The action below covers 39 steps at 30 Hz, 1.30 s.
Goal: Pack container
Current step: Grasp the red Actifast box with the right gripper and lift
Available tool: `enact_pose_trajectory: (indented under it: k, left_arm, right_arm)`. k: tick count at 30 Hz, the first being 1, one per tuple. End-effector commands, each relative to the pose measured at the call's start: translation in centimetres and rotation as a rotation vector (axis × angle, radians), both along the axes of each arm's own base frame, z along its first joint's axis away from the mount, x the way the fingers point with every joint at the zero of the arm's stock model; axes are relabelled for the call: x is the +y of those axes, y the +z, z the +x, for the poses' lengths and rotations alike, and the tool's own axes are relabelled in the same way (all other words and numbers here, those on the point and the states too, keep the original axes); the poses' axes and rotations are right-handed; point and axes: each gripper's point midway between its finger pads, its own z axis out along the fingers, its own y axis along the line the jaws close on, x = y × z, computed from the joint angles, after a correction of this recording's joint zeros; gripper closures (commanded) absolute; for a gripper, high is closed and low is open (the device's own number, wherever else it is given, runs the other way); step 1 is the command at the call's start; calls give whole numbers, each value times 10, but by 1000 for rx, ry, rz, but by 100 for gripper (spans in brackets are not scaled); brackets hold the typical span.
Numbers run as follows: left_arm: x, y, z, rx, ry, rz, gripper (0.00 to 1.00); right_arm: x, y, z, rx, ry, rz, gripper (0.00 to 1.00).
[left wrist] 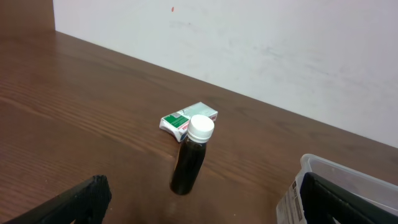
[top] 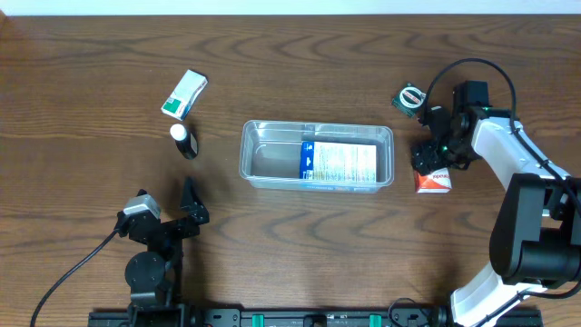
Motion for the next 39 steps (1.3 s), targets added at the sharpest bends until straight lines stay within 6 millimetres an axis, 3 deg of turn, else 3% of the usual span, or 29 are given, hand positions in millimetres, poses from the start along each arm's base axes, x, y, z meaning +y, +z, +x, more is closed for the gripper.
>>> enact_pose_trajectory:
  k: [1,5,12,29,39]
  left_arm:
    - [2,-19,-1,60,8,15,2]
    - [2,-19,-1,60,8,15,2]
    - [2,-19,-1,60,8,15,2]
    - [2,-19,-1,60,8,14,2]
    - [2,-19,-1,60,8,14,2]
  right_arm:
    - [-5,-1,2,0,-18,-5,24]
    - [-5,-1,2,3,-20,-4,27]
    - [-4,-1,-1,16,-61,3,24]
    - [-2,-4,-27,121,-70,10,23]
    - [-1,-4,-27,124,-84,18,57]
